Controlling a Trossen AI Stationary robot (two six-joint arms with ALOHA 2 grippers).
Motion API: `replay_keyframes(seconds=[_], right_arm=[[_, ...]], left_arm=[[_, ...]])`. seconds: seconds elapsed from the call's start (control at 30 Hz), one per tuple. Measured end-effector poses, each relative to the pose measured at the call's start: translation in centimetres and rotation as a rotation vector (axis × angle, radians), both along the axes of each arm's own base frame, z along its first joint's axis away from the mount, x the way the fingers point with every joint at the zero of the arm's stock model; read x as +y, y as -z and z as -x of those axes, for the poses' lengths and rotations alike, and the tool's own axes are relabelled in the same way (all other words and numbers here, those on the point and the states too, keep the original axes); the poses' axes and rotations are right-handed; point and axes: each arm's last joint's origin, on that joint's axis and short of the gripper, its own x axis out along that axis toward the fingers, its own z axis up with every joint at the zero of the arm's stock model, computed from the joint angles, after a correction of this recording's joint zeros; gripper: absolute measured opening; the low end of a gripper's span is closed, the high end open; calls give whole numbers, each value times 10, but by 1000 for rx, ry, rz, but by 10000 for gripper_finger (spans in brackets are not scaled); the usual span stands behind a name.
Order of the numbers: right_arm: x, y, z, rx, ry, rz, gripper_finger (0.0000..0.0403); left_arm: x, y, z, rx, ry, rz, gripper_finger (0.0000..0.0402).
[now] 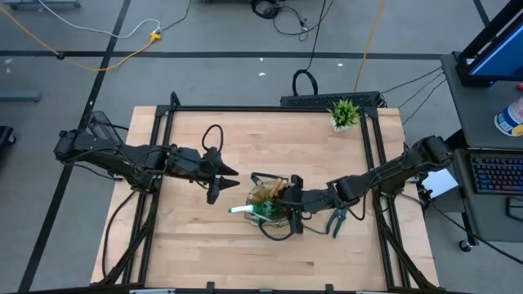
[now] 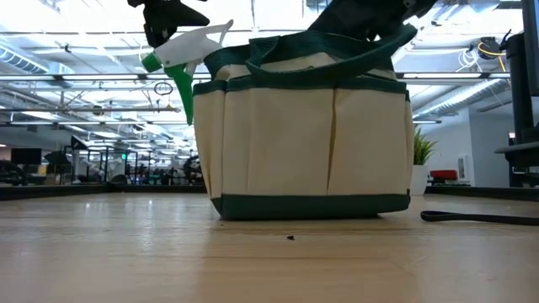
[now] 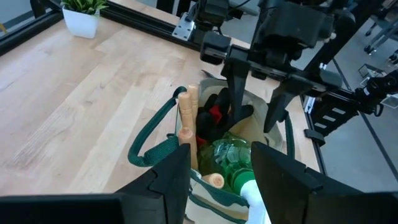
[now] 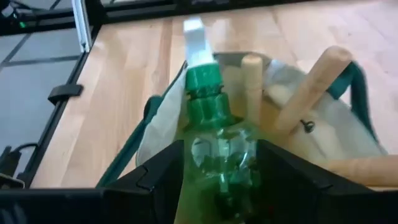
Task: Pick & Place Garden tools in Gardening bag
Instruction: Put the shear scissors into the gardening bag
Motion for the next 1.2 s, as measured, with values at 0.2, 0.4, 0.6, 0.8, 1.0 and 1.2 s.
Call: replay_keyframes(seconds=[0.2, 0.4, 0.6, 0.8, 1.0, 1.2], right_arm=[[-8, -2, -3, -16, 23, -8, 192], [-15, -6, -8, -64, -8, -33, 166], [-15, -11, -6, -79, -17, -8, 87], [-9, -24, 14, -43, -66, 31, 6], [-10, -35, 50, 112, 18, -74, 2], [-9, -41, 92, 295, 42, -152, 1]], left_arm=[[0, 0, 0, -3, -1, 2, 175], [0, 0, 0, -3, -5, 11, 175], [0, 0, 0, -3, -4, 9, 175], [-3, 1, 0, -2, 26, -32, 175], [-5, 1, 1, -3, 38, -40, 175], [-6, 1, 1, -3, 46, -45, 175]])
